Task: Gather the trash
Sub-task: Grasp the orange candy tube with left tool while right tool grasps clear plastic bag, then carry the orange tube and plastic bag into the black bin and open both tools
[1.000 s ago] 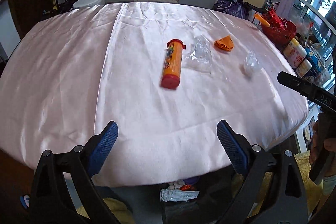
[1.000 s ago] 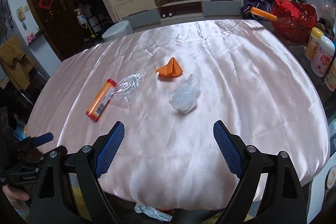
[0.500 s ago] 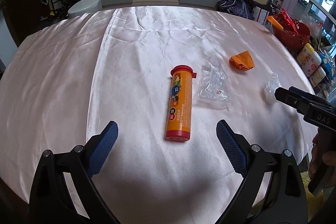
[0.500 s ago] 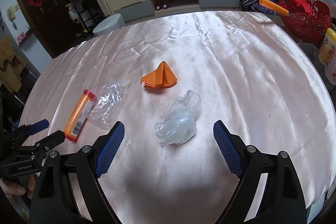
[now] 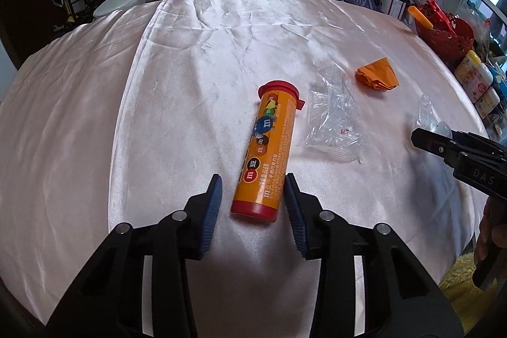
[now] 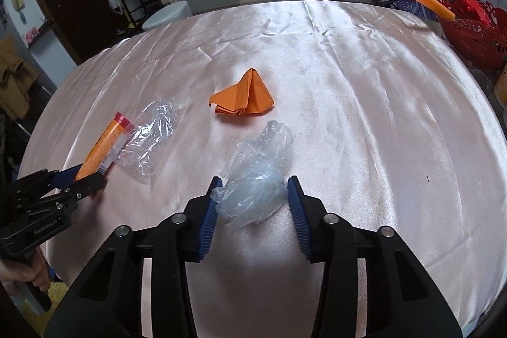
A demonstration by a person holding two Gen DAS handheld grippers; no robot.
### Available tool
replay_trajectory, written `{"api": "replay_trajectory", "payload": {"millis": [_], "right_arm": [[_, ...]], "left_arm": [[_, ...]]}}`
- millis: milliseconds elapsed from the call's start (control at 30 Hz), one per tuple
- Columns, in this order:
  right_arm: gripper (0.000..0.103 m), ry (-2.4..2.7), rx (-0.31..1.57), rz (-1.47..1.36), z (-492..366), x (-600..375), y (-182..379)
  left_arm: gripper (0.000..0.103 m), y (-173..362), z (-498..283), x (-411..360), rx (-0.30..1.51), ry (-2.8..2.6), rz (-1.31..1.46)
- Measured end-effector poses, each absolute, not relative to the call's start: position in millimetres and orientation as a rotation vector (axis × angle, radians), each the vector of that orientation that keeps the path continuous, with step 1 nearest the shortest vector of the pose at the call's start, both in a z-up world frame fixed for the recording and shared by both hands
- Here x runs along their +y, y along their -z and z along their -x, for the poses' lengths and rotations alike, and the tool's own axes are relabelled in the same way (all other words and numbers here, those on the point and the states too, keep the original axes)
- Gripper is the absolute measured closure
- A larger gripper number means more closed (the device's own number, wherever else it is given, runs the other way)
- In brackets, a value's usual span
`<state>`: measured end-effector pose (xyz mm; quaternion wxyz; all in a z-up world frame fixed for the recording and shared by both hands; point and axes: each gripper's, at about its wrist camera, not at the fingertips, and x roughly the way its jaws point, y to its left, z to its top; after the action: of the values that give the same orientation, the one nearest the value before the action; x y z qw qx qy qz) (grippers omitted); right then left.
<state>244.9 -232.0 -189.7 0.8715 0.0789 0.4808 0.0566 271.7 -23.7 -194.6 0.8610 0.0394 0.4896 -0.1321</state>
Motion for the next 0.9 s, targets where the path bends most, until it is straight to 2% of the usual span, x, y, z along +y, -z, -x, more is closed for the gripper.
{"api": "replay_trajectory", "payload": {"millis": [200, 533, 900], "right_arm": [[0.075, -0.118, 1.007, -0.197, -245.0, -240.4, 192.7], [0.076, -0.150, 0.933, -0.225, -207.8, -239.4, 160.1], [0.076, -0.229, 0.844, -0.216, -136.7, -223.4, 111.7]], "left_arm": [[0.072, 194.1, -268.2, -22.8, 1.018, 0.276, -0.085], [0.077, 154.1, -225.5, -18.7, 0.941, 0.276, -0.093], [0.077, 114.4, -147.3, -12.7, 0.862, 0.311, -0.040]]}}
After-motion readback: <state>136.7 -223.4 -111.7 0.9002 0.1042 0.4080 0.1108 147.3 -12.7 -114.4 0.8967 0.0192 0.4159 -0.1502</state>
